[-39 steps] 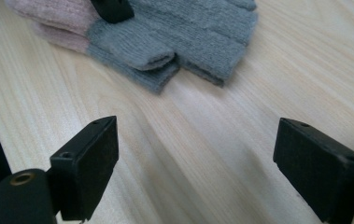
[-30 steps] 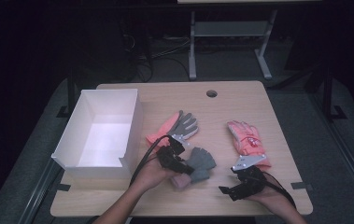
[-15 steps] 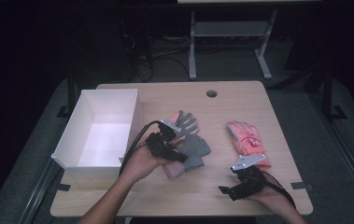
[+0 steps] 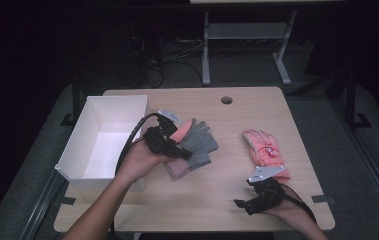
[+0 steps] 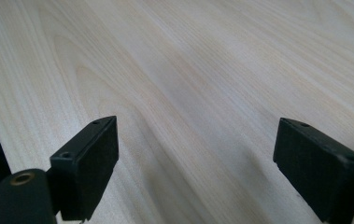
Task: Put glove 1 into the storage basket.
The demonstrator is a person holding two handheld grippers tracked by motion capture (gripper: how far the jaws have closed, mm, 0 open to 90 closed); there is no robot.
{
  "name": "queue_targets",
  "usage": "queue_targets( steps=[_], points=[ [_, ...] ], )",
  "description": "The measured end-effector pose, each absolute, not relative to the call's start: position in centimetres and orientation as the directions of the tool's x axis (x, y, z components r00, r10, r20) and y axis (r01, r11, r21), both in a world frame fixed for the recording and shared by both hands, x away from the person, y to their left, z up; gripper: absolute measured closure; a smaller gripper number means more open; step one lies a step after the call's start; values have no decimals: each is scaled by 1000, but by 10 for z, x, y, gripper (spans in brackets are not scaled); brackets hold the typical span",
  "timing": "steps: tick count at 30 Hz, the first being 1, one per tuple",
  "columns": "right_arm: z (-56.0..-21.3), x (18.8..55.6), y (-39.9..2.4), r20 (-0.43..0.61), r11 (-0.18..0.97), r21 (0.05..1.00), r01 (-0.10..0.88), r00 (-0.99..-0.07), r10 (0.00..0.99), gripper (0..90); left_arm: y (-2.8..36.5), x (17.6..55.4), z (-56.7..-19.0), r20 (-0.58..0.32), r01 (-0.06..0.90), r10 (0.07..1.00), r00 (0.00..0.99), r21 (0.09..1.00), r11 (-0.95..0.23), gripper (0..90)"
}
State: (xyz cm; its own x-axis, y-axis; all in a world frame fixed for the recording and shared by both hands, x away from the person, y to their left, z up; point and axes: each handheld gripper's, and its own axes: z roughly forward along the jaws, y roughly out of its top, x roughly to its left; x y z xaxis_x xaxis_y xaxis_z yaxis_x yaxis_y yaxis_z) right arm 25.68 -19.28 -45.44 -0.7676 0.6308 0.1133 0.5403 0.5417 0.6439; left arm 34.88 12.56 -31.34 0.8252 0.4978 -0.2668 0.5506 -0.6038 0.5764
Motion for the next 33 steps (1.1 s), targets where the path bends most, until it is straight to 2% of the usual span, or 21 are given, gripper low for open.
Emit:
queue_targets(
  steps=[22, 29, 33],
  points=[
    [-454, 256, -191, 121, 536, 646, 544, -766, 632, 130, 211, 371, -278, -217, 617, 653, 726, 624, -479, 649],
    [-455, 257, -190, 129, 535, 641, 550, -765, 631, 36, 243, 375, -276, -201, 646, 715, 670, 633, -427, 649],
    [-454, 258, -189, 133, 531, 644, 551, -764, 631, 20, 262, 378, -278, -199, 666, 751, 629, 636, -389, 650]
  ],
)
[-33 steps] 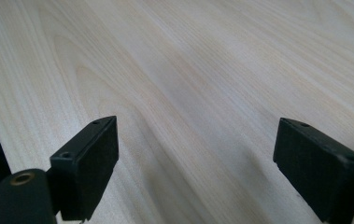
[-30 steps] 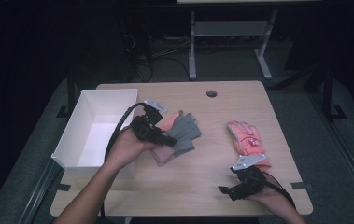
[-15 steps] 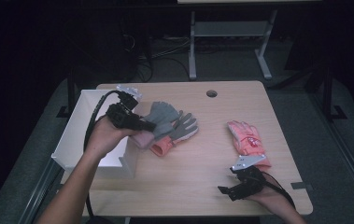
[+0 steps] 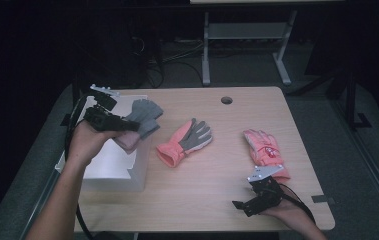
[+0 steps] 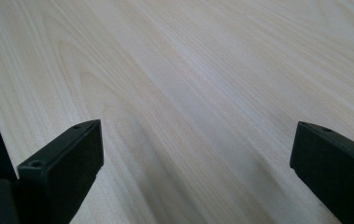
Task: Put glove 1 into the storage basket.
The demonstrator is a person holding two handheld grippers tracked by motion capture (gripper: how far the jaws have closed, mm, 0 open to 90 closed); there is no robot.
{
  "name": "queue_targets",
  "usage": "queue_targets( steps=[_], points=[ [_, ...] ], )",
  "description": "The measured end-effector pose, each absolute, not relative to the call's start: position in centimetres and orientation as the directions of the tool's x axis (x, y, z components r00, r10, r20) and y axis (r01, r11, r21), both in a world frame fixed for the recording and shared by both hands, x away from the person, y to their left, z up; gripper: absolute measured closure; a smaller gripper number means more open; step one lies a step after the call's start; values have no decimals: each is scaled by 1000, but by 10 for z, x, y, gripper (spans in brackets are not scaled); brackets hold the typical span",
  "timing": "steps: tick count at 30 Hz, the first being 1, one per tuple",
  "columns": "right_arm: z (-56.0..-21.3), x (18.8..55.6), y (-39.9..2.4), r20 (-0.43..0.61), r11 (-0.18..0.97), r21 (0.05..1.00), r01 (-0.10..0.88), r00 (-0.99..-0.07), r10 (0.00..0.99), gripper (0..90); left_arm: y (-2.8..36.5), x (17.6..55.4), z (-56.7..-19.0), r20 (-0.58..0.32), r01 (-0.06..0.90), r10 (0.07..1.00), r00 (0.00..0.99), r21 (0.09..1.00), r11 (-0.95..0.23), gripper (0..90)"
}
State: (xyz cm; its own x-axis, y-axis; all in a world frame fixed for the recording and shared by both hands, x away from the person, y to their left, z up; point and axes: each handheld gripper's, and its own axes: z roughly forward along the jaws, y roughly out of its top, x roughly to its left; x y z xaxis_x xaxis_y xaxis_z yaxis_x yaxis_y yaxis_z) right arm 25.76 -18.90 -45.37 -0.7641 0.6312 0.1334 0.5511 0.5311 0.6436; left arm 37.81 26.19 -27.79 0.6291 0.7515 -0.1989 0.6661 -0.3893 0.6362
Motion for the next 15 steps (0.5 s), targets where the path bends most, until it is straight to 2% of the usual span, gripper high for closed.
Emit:
queue_targets(
  steps=[15],
  points=[
    [-457, 256, -187, 119, 547, 644, 535, -776, 620, 21, 306, 398, -316, -159, 749, 862, 482, 585, -311, 649]
  ],
)
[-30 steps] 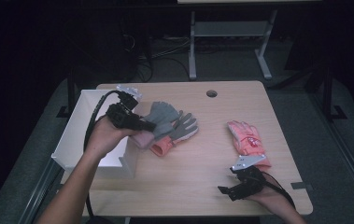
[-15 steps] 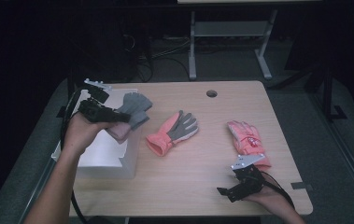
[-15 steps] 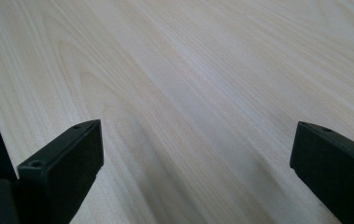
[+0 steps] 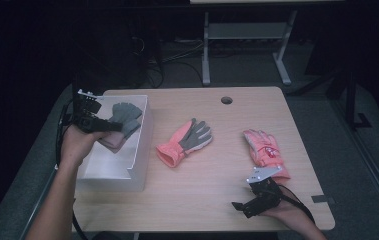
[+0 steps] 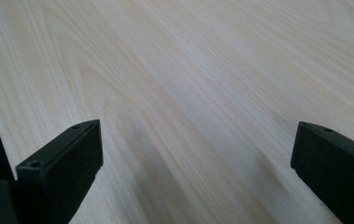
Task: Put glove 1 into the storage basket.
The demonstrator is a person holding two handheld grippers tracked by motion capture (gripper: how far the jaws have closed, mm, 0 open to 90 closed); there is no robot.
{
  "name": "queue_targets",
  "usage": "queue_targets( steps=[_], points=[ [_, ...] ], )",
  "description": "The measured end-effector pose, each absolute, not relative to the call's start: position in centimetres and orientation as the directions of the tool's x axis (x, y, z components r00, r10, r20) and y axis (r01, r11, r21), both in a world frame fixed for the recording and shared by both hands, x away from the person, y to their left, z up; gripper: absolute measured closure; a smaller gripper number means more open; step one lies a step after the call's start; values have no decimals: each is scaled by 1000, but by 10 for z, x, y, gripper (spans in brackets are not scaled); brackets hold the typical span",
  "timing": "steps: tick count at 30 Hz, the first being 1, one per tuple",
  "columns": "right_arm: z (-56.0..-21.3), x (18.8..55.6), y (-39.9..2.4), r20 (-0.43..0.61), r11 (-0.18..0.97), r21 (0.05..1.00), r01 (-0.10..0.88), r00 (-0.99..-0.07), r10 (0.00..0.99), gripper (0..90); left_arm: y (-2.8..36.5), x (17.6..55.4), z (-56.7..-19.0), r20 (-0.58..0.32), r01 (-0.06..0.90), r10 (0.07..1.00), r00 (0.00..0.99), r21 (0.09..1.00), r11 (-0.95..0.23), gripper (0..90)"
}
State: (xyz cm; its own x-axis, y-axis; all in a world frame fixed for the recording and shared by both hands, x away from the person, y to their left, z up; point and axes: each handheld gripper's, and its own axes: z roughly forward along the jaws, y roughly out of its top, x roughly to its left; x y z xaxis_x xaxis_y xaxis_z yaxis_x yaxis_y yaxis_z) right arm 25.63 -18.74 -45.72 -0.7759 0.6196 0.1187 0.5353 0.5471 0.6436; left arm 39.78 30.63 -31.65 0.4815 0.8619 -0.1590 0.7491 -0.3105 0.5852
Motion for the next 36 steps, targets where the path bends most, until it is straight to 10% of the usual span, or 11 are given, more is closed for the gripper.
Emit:
queue_targets(
  steps=[26, 36],
  points=[
    [-460, 257, -186, 109, 570, 630, 527, -788, 606, 21, 332, 421, -411, -95, 857, 926, 365, 422, -295, 614],
    [-460, 257, -185, 111, 572, 629, 526, -789, 604, 21, 327, 423, -421, -97, 872, 929, 357, 391, -294, 377]
  ],
)
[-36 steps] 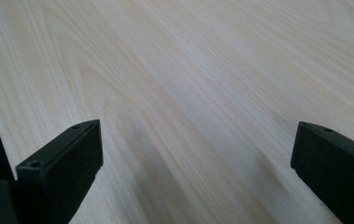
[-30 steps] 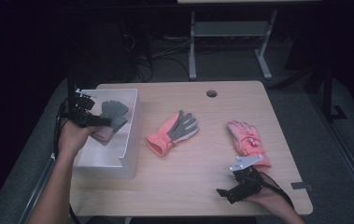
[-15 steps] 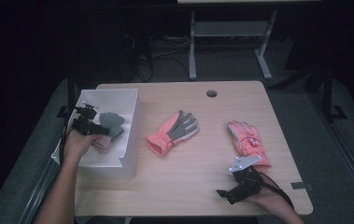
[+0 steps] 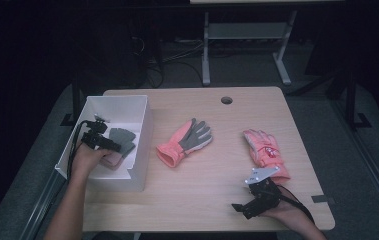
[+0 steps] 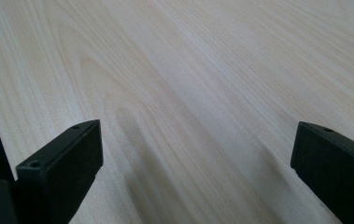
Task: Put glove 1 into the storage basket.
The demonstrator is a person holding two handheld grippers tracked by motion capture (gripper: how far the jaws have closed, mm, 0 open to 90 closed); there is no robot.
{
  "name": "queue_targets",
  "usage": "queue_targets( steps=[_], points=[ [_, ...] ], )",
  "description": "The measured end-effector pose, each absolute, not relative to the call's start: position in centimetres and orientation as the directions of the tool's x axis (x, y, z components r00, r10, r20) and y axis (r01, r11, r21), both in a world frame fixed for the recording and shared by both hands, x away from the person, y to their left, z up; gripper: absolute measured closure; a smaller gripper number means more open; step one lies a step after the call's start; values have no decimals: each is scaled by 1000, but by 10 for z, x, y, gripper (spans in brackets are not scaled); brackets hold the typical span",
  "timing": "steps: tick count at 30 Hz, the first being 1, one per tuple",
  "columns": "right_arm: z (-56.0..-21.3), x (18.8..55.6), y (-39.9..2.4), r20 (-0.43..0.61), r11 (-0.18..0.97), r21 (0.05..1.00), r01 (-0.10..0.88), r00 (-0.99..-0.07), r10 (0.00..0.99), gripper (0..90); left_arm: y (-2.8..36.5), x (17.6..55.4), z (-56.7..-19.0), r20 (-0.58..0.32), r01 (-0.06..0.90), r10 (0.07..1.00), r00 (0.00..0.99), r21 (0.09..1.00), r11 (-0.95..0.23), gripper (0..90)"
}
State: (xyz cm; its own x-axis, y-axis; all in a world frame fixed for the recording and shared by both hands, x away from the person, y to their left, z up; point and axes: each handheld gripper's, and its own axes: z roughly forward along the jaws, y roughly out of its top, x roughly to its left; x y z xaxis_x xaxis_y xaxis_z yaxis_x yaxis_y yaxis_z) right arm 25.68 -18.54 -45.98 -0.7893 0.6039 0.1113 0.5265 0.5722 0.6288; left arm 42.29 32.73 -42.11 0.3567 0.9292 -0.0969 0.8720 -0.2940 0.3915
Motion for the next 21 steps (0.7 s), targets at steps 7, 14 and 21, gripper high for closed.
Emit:
queue_targets(
  steps=[7, 14, 21],
  points=[
    [-460, 257, -186, 113, 572, 628, 527, -790, 603, 21, 322, 420, -406, -51, 854, 934, 353, 426, -299, 195],
    [-460, 257, -185, 111, 577, 628, 522, -794, 597, 21, 321, 415, -376, -42, 816, 924, 379, 486, -312, 184],
    [-460, 257, -185, 113, 577, 626, 525, -793, 598, 21, 319, 404, -357, -112, 783, 900, 420, 546, -297, 184]
  ],
)
